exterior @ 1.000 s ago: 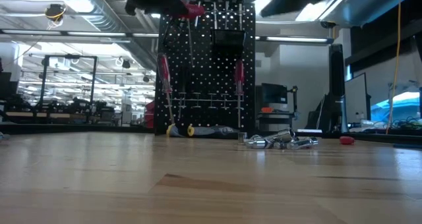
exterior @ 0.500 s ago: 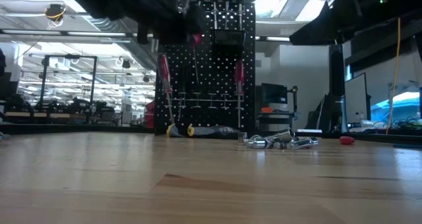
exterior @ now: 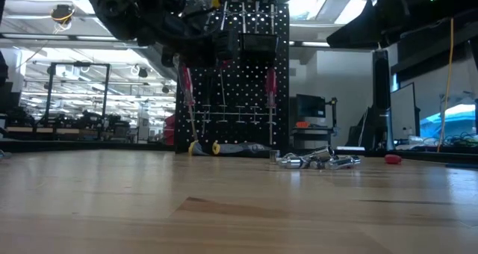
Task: Hang tools onto peg board
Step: Hang the bottom red allen wrench on the pegboard
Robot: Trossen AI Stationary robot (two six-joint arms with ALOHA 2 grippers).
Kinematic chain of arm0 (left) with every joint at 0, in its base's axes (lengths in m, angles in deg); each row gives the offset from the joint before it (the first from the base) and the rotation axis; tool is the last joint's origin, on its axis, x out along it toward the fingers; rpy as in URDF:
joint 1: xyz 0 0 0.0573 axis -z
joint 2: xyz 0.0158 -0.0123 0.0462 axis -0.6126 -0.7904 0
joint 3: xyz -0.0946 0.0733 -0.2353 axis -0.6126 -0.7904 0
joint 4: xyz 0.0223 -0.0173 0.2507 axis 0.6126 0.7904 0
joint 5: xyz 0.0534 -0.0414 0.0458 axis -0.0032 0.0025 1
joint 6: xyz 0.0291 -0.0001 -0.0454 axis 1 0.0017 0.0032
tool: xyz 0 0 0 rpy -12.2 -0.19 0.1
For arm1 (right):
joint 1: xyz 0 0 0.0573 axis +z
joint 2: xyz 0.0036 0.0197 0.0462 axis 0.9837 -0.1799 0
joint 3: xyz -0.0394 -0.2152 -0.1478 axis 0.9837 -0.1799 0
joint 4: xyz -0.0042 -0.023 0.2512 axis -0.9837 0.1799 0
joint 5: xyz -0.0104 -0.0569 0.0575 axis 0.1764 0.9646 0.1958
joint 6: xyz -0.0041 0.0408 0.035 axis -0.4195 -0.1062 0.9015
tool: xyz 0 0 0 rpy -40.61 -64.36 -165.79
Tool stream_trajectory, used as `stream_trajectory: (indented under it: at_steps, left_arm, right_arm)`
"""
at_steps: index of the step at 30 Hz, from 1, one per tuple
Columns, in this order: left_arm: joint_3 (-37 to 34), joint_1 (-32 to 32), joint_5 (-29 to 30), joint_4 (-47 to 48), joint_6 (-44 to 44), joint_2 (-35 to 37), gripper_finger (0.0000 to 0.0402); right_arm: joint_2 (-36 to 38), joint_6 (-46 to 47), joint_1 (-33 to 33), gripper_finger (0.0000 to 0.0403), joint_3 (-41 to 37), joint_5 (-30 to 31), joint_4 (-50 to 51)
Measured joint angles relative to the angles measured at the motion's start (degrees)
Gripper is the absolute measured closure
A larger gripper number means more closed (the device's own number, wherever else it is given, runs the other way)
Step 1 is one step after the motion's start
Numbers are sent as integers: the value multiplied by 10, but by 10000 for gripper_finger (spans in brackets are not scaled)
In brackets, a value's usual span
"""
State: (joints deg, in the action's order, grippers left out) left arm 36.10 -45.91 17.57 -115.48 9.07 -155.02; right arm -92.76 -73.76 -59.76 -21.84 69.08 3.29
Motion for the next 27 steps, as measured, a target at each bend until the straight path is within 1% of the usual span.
stream_trajectory:
  at_steps: [5, 9, 14, 22, 27]
  left_arm:
    - [0, -8, -9, 3, -2, 0, 355]
    - [0, -18, -26, 16, -32, 0, 356]
    - [0, -30, -28, 58, -61, 0, 353]
    - [0, -34, -30, 69, -64, 0, 351]
    - [0, -41, -65, 72, -92, -15, 353]
  right_arm:
    - [0, 0, 0, 216, 0, 0, 0]
    - [0, 0, 0, 216, 0, -1, 0]
    - [0, 0, 0, 216, 0, -5, 0]
    - [0, 0, 0, 216, 0, -5, 0]
    - [0, 0, 0, 216, 0, -5, 0]
